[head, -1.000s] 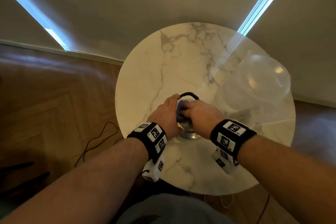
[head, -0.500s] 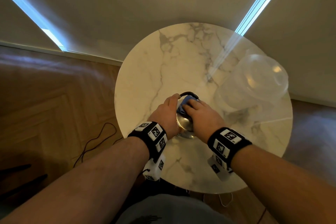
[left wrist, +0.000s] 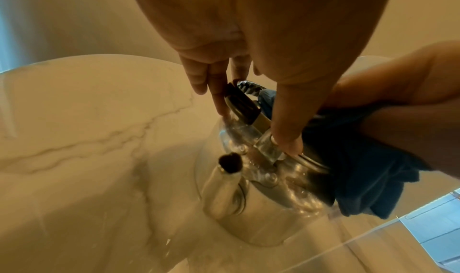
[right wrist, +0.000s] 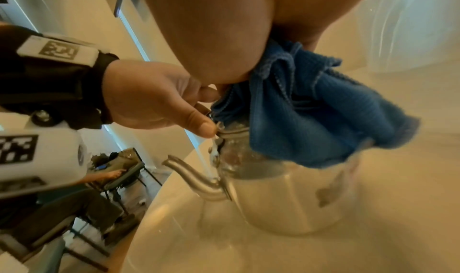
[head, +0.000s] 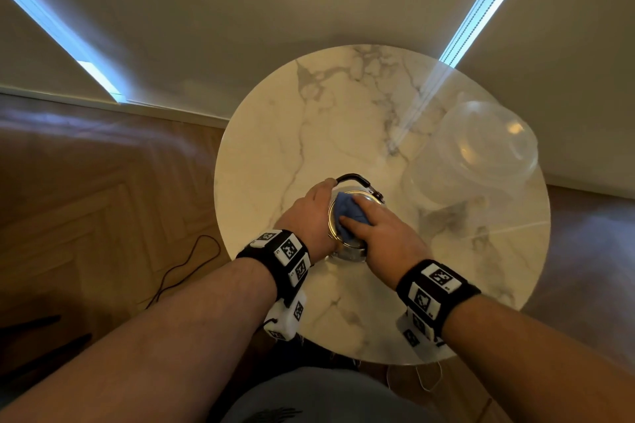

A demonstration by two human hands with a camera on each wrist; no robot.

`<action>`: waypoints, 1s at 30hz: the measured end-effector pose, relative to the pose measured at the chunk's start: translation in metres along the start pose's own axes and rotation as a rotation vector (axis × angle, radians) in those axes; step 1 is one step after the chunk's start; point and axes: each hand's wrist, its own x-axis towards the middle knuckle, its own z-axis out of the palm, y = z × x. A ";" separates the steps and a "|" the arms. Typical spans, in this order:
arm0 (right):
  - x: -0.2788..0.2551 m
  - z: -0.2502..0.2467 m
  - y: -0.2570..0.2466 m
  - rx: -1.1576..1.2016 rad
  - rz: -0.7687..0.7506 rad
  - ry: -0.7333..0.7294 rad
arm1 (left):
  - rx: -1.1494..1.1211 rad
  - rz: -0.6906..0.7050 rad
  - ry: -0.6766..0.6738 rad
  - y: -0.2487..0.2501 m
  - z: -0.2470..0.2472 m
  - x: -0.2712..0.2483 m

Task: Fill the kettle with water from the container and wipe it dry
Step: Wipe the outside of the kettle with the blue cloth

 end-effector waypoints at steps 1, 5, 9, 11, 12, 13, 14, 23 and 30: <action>0.004 -0.005 -0.003 0.023 0.026 0.016 | 0.000 -0.005 0.001 0.000 0.000 0.000; 0.018 -0.031 0.005 0.122 0.271 0.027 | 0.067 0.017 -0.028 0.000 -0.002 0.000; -0.009 -0.016 0.023 0.056 0.255 -0.019 | 0.133 0.037 -0.070 -0.003 -0.001 0.001; -0.030 -0.004 0.021 0.087 0.245 0.014 | 0.136 0.036 -0.067 -0.004 0.001 0.002; -0.040 0.001 0.017 0.089 0.226 0.009 | 0.134 0.036 -0.063 -0.004 0.001 0.002; -0.047 0.006 0.010 0.063 0.189 -0.021 | 0.134 0.037 -0.059 -0.004 0.001 0.002; -0.052 0.012 0.002 0.016 0.124 -0.049 | 0.135 0.039 -0.057 -0.003 0.000 0.002; -0.050 0.015 -0.006 -0.012 0.072 -0.048 | 0.159 0.043 -0.083 0.004 -0.006 -0.001; -0.045 0.016 -0.008 -0.044 0.134 0.019 | 0.152 0.036 -0.062 0.004 -0.004 -0.002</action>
